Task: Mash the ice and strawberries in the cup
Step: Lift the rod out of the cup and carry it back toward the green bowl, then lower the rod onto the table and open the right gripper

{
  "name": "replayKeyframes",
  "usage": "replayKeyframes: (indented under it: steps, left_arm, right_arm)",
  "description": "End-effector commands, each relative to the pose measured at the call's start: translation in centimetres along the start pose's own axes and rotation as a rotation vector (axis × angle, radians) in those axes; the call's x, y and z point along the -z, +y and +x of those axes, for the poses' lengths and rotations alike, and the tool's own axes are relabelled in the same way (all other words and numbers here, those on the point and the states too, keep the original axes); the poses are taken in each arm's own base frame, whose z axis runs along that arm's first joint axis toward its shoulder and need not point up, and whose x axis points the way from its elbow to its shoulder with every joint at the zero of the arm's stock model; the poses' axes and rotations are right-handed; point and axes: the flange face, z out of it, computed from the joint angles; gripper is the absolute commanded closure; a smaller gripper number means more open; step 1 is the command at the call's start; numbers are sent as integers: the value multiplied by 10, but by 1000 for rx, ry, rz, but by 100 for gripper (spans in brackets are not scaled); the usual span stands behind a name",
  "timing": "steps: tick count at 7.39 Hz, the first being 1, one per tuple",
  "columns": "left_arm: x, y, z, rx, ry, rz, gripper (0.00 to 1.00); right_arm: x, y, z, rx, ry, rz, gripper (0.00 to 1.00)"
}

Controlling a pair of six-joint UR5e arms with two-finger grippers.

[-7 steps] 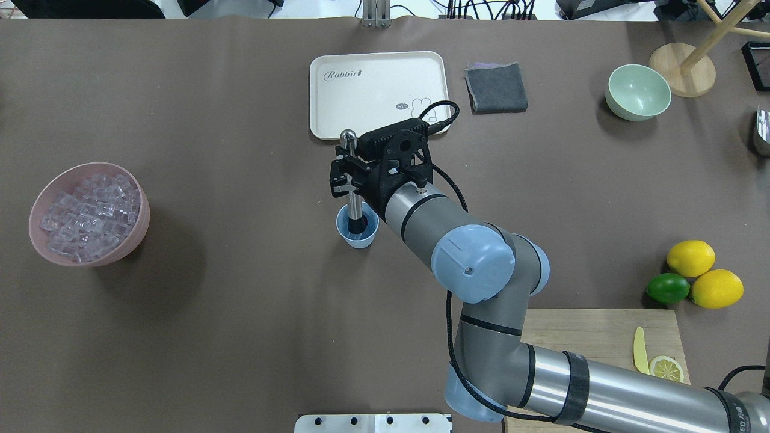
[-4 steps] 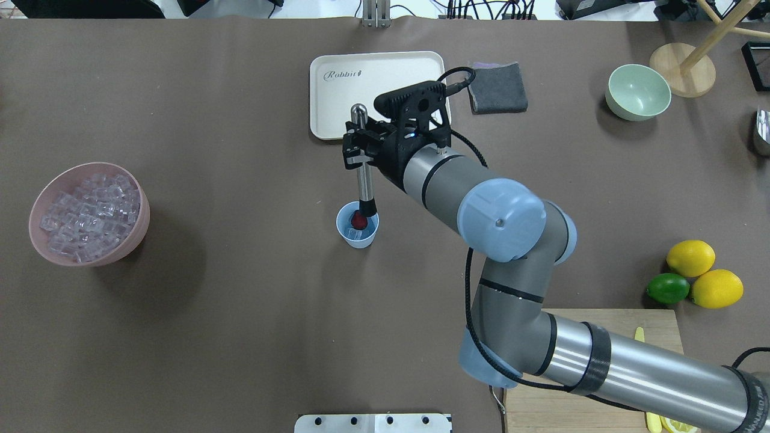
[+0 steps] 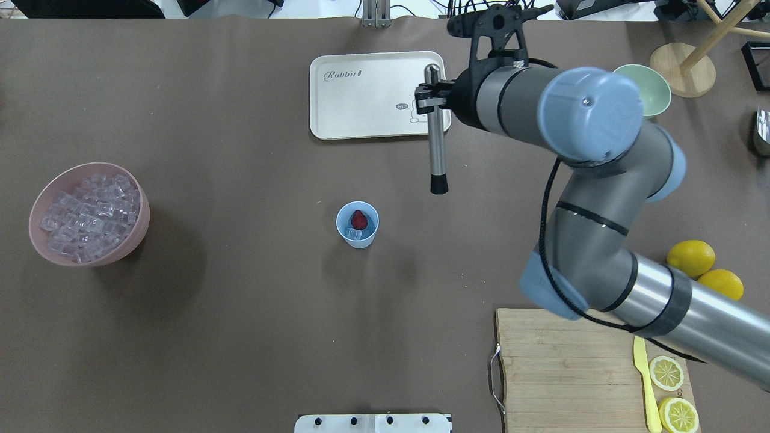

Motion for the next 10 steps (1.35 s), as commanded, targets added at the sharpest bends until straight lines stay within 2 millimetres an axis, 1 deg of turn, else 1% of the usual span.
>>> replayKeyframes:
  steps: [1, 2, 3, 4, 5, 6, 7, 8, 10]
  left_arm:
    - [0, 6, -4, 12, -1, -4, 3]
    - [2, 9, -5, 15, -2, -1, 3]
    - [8, 11, -9, 23, -6, 9, 3]
    - [7, 11, -12, 28, -7, 8, 3]
    - [9, 11, -10, 25, -6, 11, 3]
    - [9, 14, -11, 28, -6, 10, 3]
    - [10, 15, -11, 27, -7, 13, 3]
    - [12, 15, -9, 27, -6, 17, 3]
    - [16, 15, -10, 28, -8, 25, 3]
  right_arm:
    - [4, -5, 115, -118, 80, -240, 100]
    - [0, 8, 148, -159, 99, -345, 100]
    - [-10, 29, 184, -207, 129, -431, 100]
    - [-27, 46, 213, -235, 152, -505, 100]
    - [-38, 59, 249, -233, 197, -541, 100]
    - [-50, 62, 296, -329, 216, -630, 100]
    - [-60, 70, 338, -343, 203, -695, 100]
    - [-70, 82, 356, -328, 211, -733, 100]
    - [-89, 99, 375, -369, 226, -791, 100]
